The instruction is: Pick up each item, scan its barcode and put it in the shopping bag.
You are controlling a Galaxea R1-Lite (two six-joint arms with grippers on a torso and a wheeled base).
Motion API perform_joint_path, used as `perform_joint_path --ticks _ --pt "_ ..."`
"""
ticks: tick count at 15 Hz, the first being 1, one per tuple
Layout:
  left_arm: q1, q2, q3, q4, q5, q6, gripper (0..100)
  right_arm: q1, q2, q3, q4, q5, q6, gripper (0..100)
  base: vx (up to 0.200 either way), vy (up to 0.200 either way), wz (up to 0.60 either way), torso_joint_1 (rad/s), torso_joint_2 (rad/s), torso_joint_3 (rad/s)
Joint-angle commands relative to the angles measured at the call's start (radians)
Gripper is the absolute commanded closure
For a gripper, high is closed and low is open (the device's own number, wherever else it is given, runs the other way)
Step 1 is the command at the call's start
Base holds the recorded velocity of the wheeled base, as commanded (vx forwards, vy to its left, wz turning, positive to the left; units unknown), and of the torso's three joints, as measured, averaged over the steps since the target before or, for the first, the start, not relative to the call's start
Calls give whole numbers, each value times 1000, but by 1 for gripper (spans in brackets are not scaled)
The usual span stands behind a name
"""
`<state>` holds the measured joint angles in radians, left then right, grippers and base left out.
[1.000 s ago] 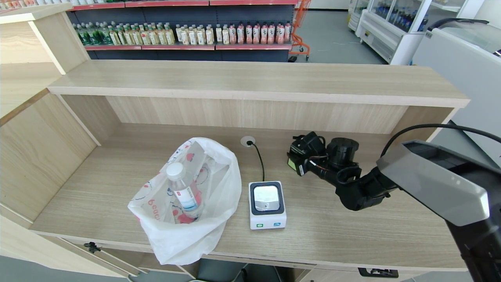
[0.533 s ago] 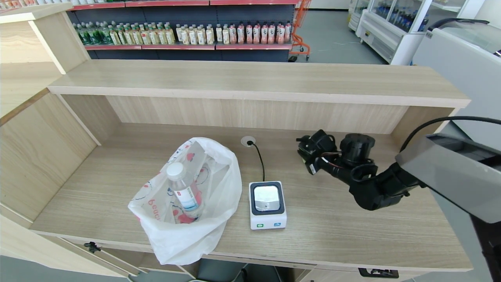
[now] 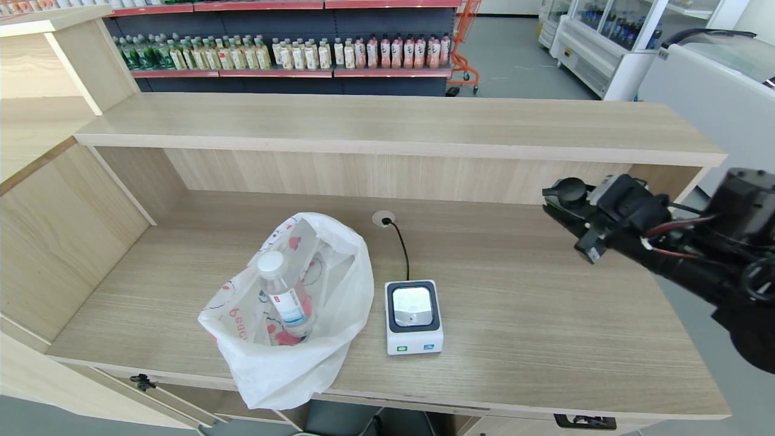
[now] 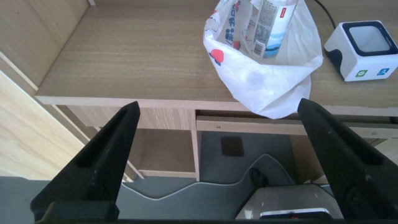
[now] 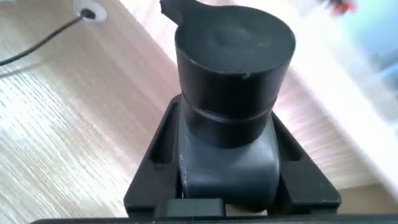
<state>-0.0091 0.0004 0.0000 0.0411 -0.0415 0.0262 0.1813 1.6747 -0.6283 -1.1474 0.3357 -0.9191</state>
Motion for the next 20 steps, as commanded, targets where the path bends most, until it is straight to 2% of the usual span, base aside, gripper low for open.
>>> perform_joint_path --ticks 1,2,3,4,5,7,9,10,12,16,20 --pt "0 0 0 0 0 1 0 26 -283 105 49 351 -330 100 0 0 0 0 0 0" --pt "0 0 0 0 0 1 0 64 -311 99 98 463 -484 100 0 0 0 0 0 0" --pt "0 1 0 0 0 0 0 139 -349 104 183 555 -681 100 0 0 0 0 0 0" --pt "0 1 0 0 0 0 0 175 -369 104 216 583 -757 100 0 0 0 0 0 0" --pt "0 0 0 0 0 0 0 238 -412 104 285 651 -955 100 0 0 0 0 0 0" --pt "0 0 0 0 0 0 0 348 -452 105 301 720 -1189 100 0 0 0 0 0 0" --pt "0 0 0 0 0 0 0 475 -454 116 307 729 -1351 100 0 0 0 0 0 0" --pt "0 0 0 0 0 0 0 514 -452 114 307 729 -1399 100 0 0 0 0 0 0" --pt "0 0 0 0 0 0 0 517 -472 113 307 729 -1432 100 0 0 0 0 0 0" --pt "0 0 0 0 0 1 0 543 -584 111 313 729 -1402 100 0 0 0 0 0 0" --pt "0 0 0 0 0 0 0 550 -687 119 387 755 -1383 100 0 0 0 0 0 0"
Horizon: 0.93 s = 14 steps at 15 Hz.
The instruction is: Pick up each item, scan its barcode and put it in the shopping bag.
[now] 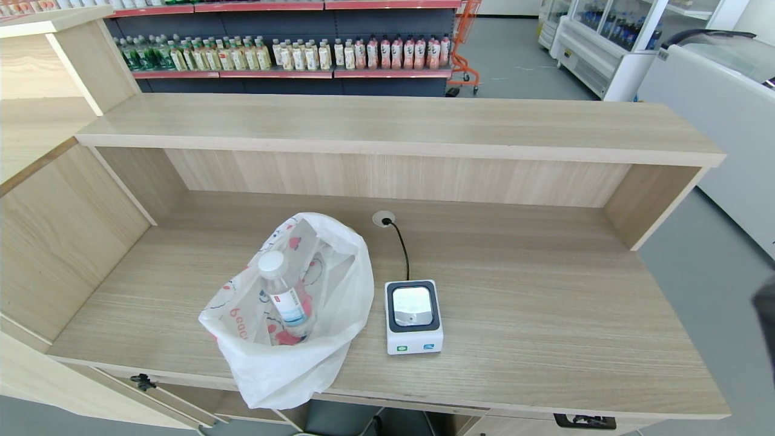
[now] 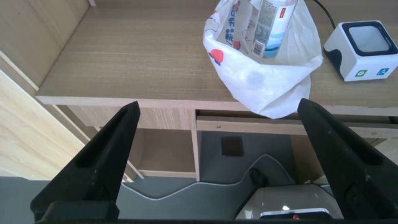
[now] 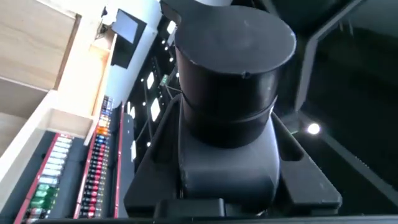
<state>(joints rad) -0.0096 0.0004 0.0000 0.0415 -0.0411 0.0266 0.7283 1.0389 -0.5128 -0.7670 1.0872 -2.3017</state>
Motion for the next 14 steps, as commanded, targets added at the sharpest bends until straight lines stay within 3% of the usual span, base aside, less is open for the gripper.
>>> perform_joint_path --ticks 1,7,14 --pt "0 0 0 0 0 -1 0 3 -66 10 32 5 -5 100 0 0 0 0 0 0" --pt "0 0 0 0 0 -1 0 3 -106 11 196 30 -33 100 0 0 0 0 0 0" --pt "0 0 0 0 0 -1 0 -9 -138 -4 218 33 16 100 0 0 0 0 0 0"
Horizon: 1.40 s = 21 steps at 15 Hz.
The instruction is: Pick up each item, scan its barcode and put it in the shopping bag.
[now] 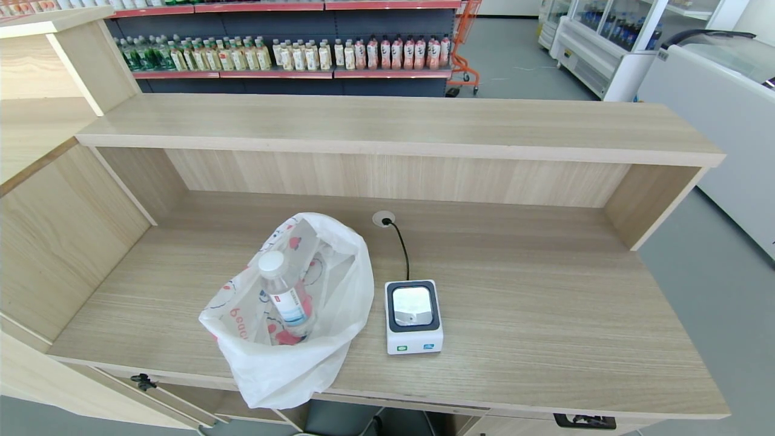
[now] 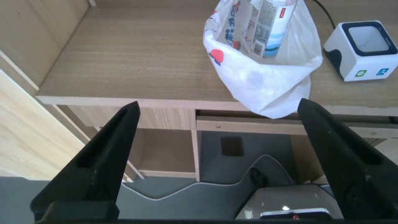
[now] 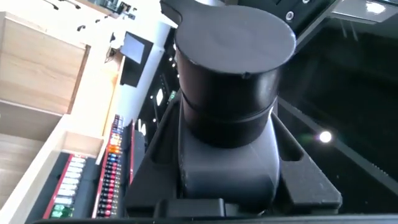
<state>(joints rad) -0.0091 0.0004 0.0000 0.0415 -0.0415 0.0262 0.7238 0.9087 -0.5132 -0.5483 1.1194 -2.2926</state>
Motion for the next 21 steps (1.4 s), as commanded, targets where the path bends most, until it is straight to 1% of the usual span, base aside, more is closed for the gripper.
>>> perform_joint_path --ticks 1,2,3,5,6,7,8,9,10,11,12,13,14,15,16,17,18,19,20,21 --pt "0 0 0 0 0 0 0 -14 -13 -5 -1 0 28 100 0 0 0 0 0 0" --pt "0 0 0 0 0 0 0 -34 -10 -8 -1 -1 85 100 0 0 0 0 0 0" --pt "0 0 0 0 0 0 0 -86 -2 -14 -1 -12 189 100 0 0 0 0 0 0" --pt "0 0 0 0 0 0 0 -238 -27 -19 -7 -107 509 100 0 0 0 0 0 0" --pt "0 0 0 0 0 1 0 -322 -63 -48 -18 -177 722 100 0 0 0 0 0 0" --pt "0 1 0 0 0 0 0 -363 -73 -68 -53 -277 890 100 0 0 0 0 0 0" --pt "0 0 0 -2 0 0 0 -371 -70 -67 -96 -378 1022 100 0 0 0 0 0 0" --pt "0 1 0 0 0 1 0 -371 -56 -59 -98 -417 1130 100 0 0 0 0 0 0" --pt "0 1 0 0 0 0 0 -374 -21 -67 -99 -417 1231 100 0 0 0 0 0 0" --pt "0 0 0 0 0 0 0 -379 2 -79 -96 -415 1288 100 0 0 0 0 0 0" --pt "0 0 0 0 0 0 0 -431 47 -116 -53 -411 1423 100 0 0 0 0 0 0" --pt "0 1 0 0 0 0 0 -472 62 -140 27 -417 1588 100 0 0 0 0 0 0" --pt "0 0 0 0 0 0 0 -486 70 -159 82 -429 1725 100 0 0 0 0 0 0" --pt "0 1 0 0 0 0 0 -504 98 -171 130 -532 1947 100 0 0 0 0 0 0" --pt "0 0 0 0 0 0 0 -497 125 -165 130 -621 2119 100 0 0 0 0 0 0" --pt "0 0 0 0 0 0 0 -483 131 -151 130 -676 2300 100 0 0 0 0 0 0" --pt "0 0 0 0 0 0 0 -501 134 -143 133 -704 2464 100 0 0 0 0 0 0" --pt "0 0 0 -2 0 0 0 -524 141 -134 131 -705 2639 100 0 0 0 0 0 0" --pt "0 0 0 0 0 0 0 -485 151 -128 128 -711 2753 100 0 0 0 0 0 0" --pt "0 0 0 0 0 0 0 -451 153 -120 131 -716 2825 100 0 0 0 0 0 0"
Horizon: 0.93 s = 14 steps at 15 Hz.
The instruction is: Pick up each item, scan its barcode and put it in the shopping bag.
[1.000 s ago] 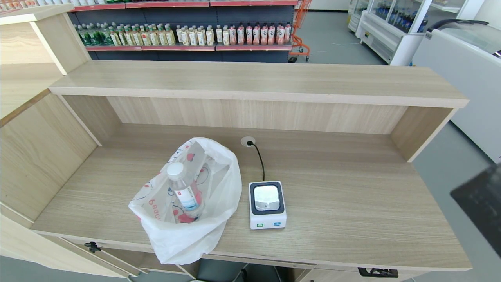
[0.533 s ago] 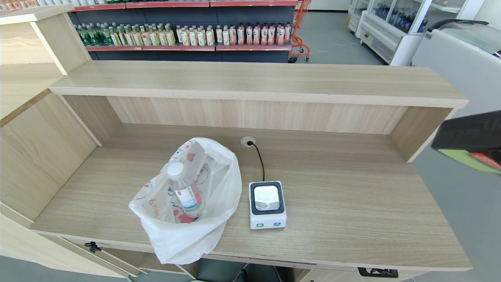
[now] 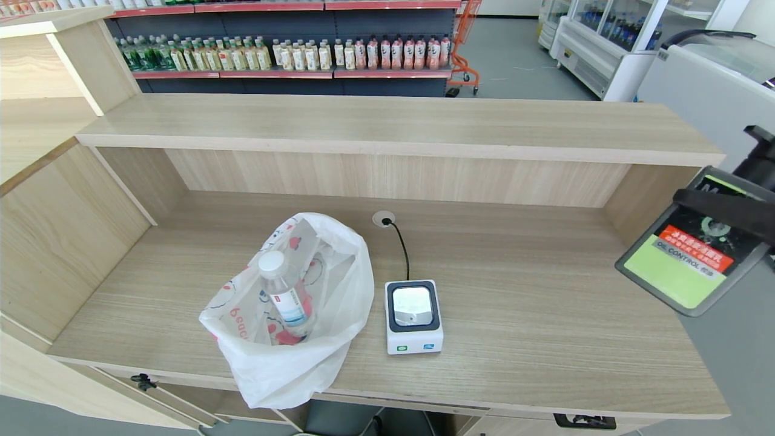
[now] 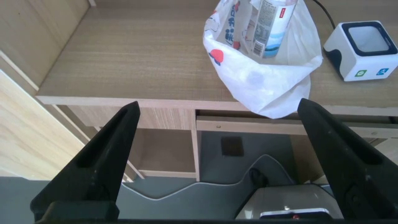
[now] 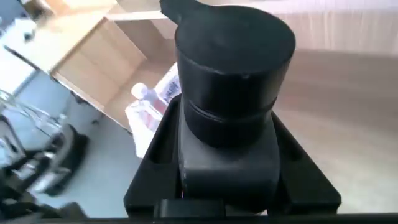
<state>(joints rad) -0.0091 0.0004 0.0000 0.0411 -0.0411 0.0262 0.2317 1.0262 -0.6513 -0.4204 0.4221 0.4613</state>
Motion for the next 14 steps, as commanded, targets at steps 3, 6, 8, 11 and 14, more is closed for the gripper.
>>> perform_joint_path --ticks 3,6,8,11,14 --pt "0 0 0 0 0 0 0 89 52 82 -1 -17 88 100 0 0 0 0 0 0" --pt "0 0 0 -1 0 -2 0 101 150 96 -66 -14 91 100 0 0 0 0 0 0" --pt "0 0 0 -1 0 0 0 106 212 93 -107 -8 89 100 0 0 0 0 0 0" --pt "0 0 0 0 0 0 0 123 298 53 -133 -8 100 100 0 0 0 0 0 0" --pt "0 0 0 0 0 0 0 152 370 35 -212 18 152 100 0 0 0 0 0 0"
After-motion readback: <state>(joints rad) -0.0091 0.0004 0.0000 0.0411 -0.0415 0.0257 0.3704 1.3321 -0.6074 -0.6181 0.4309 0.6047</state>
